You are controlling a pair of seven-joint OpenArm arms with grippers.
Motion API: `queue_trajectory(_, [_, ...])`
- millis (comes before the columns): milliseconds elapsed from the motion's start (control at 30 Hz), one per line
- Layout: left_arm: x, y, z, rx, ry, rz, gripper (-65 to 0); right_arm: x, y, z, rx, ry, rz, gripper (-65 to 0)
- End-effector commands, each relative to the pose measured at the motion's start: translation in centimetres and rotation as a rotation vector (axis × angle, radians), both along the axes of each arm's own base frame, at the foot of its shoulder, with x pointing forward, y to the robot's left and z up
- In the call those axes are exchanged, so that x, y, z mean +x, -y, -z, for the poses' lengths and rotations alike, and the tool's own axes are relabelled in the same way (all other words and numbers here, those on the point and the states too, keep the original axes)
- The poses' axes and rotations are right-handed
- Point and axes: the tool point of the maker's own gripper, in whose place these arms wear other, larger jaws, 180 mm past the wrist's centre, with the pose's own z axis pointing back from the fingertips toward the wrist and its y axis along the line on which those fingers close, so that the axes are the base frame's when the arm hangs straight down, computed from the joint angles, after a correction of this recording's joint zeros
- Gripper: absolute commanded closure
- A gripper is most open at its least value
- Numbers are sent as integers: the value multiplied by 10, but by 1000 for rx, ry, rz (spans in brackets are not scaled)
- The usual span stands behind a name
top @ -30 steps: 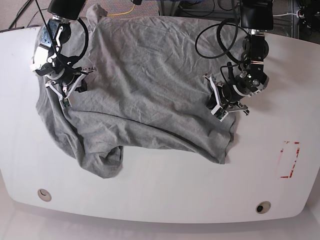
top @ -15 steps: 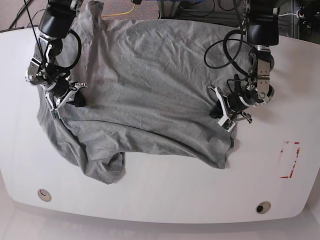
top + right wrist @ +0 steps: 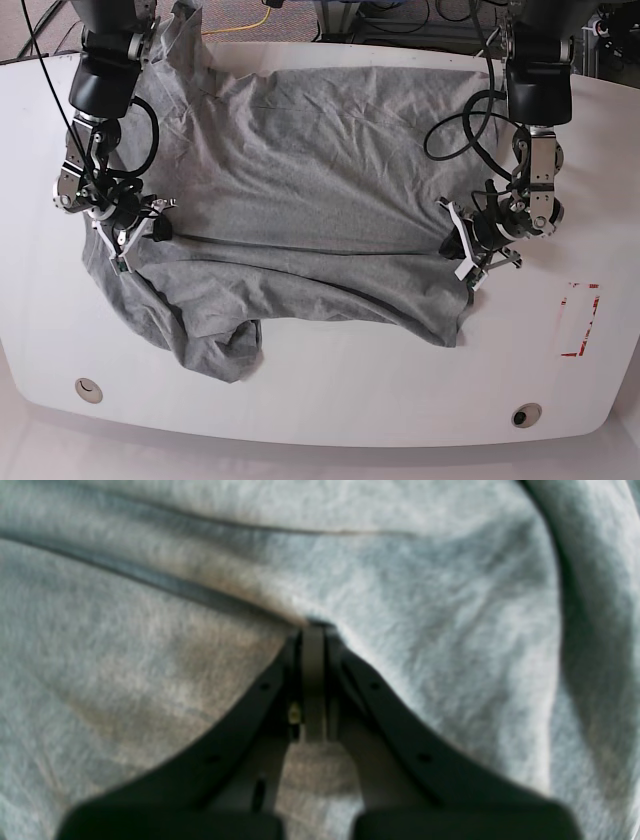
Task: Layout the t-shirt on the table in an organized manner, then fold the t-shirt properly
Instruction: 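Grasp the shirt body with both grippers near its sides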
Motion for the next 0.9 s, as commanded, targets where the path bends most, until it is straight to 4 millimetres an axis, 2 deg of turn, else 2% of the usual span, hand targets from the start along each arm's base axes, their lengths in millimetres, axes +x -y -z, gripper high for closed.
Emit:
queue_trajectory(0, [10,-33,-8,70,2,-67,0,9,6,-8,-31,7,0,-2])
queue_trajectory(167, [16,-43,-20,62,39,-100,0,14,0,-12,-21,17,-5,-2])
queue_trajectory(300, [20,-45,-37,73,88,-101,0,19,-1,-25,-45,47,-20,-2])
queue_trajectory(367, [22,-46,-46,79,118,-100,0,20,-1,-35,-71,56,-34,-2])
queue_trajectory(667, [23,-34,-91,108,260,-62,0,30,-3,-103,-224,197,-97,-3])
queue_trajectory(800, [27,-21,-100,86,289,-52,0,35,-3,-112,-235,225,-96,-3])
queue_trajectory(867, [27,-15,-98,70,285,-52,0,46,-2,-120,-223,255,-87,-13])
